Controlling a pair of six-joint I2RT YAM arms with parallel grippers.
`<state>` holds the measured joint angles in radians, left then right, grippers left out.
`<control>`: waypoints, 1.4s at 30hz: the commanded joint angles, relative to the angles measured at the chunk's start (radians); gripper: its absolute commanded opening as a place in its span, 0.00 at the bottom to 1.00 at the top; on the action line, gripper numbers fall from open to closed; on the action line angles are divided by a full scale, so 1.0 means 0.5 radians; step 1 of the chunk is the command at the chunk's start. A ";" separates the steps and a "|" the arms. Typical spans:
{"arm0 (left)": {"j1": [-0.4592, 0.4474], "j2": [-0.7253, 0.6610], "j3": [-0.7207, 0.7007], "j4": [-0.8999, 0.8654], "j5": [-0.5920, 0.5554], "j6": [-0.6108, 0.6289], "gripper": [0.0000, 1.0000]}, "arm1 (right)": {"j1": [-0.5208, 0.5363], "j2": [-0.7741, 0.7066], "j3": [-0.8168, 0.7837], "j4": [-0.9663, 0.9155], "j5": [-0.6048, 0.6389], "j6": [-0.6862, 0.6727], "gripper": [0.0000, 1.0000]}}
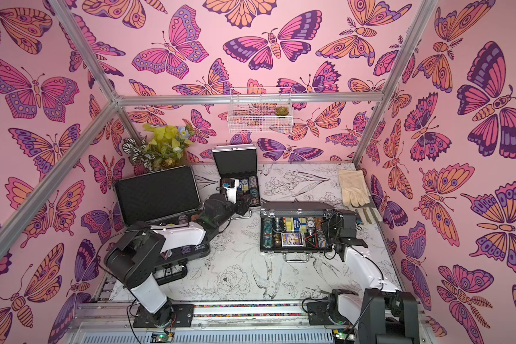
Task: Close the poker set cases
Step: Close the lid of the poker set case.
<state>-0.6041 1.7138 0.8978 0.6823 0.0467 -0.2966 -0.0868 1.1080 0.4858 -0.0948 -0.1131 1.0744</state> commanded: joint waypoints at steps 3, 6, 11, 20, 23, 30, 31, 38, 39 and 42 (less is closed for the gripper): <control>-0.002 -0.072 0.119 -0.545 0.116 -0.132 0.54 | -0.032 -0.077 0.070 -0.323 0.087 -0.143 0.35; -0.004 -0.083 0.180 -0.616 0.188 -0.169 0.53 | -0.044 -0.078 0.122 -0.451 0.115 -0.237 0.40; -0.011 -0.048 0.277 -0.722 0.274 -0.206 0.52 | -0.044 0.009 0.267 -0.678 0.124 -0.425 0.44; -0.057 0.039 0.372 -0.826 0.284 -0.188 0.51 | -0.043 0.069 0.423 -1.007 0.339 -0.628 0.47; -0.068 0.055 0.395 -0.842 0.284 -0.192 0.50 | -0.047 0.002 0.390 -1.040 0.460 -0.643 0.48; -0.074 0.063 0.432 -0.914 0.260 -0.180 0.50 | -0.211 -0.090 0.287 -0.996 0.515 -0.702 0.50; -0.074 0.059 0.432 -0.924 0.256 -0.174 0.50 | -0.260 -0.085 0.280 -0.978 0.488 -0.715 0.50; -0.082 0.042 0.449 -0.974 0.285 -0.159 0.50 | -0.403 -0.002 0.353 -0.919 0.431 -0.799 0.49; -0.088 0.044 0.453 -0.985 0.290 -0.156 0.49 | -0.402 0.007 0.375 -0.920 0.433 -0.821 0.49; -0.122 0.054 0.465 -1.049 0.291 -0.129 0.48 | -0.402 0.042 0.473 -0.967 0.409 -0.933 0.47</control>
<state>-0.6479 1.7321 1.1088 0.2035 0.1780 -0.3820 -0.2817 1.1187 0.6571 -0.5697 0.1032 0.6735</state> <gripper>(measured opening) 0.485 0.476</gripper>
